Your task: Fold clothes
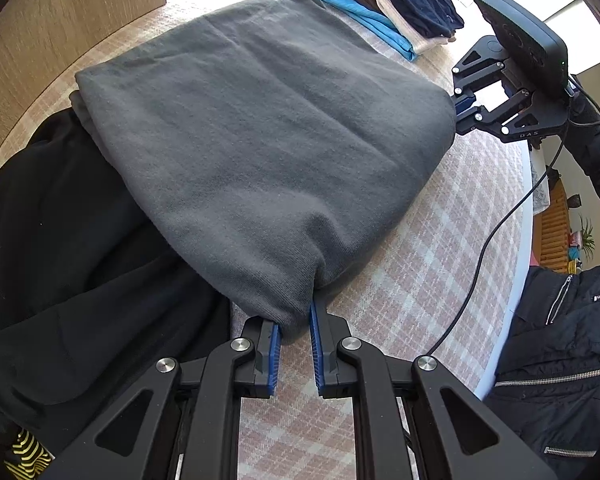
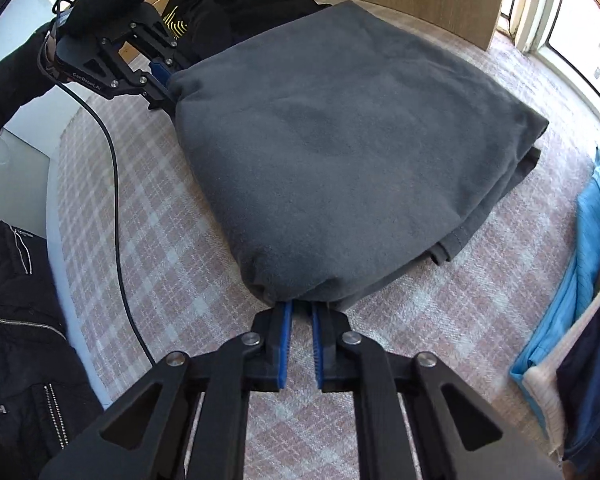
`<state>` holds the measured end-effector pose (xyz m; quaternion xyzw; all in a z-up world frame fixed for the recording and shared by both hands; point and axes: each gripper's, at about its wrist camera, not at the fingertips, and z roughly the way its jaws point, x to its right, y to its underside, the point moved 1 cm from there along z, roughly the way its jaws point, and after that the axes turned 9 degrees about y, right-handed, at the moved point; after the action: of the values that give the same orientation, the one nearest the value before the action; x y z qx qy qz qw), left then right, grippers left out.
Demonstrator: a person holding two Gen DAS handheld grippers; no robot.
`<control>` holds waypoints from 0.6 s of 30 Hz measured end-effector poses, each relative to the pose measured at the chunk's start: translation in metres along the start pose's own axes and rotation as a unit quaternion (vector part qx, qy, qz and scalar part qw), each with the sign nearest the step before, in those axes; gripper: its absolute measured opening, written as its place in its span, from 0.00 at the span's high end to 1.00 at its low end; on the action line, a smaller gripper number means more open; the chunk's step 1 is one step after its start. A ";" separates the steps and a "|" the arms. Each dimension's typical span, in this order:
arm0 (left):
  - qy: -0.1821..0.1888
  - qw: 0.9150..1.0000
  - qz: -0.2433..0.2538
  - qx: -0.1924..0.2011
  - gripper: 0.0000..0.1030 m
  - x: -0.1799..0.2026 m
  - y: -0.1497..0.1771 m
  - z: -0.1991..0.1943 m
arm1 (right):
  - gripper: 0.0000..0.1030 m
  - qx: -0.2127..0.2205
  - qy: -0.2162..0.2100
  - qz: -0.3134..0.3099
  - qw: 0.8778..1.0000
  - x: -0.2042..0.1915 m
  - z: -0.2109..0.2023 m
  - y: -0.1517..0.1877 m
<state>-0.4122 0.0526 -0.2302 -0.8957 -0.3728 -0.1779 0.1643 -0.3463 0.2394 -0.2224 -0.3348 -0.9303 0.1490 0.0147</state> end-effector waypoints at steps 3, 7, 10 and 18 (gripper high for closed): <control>-0.001 1.000 -0.001 0.002 0.88 0.000 0.001 -0.002 | 0.95 0.022 -0.011 0.027 0.999 0.008 -0.014 0.014; 0.011 1.000 -0.011 -0.002 0.88 -0.007 0.003 0.004 | 0.99 0.039 -0.031 0.103 0.993 0.029 -0.025 0.038; 0.006 1.000 -0.005 -0.005 0.88 -0.006 0.002 0.008 | 0.98 0.032 -0.011 0.143 0.989 0.039 -0.020 0.049; 0.002 1.000 0.003 -0.010 0.88 -0.003 -0.001 0.000 | 0.96 0.053 -0.025 0.141 0.988 0.029 -0.042 0.027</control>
<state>-0.4151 0.0514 -0.2313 -0.8979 -0.3686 -0.1826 0.1566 -0.3469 0.2889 -0.1927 -0.4578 -0.8645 0.2074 -0.0116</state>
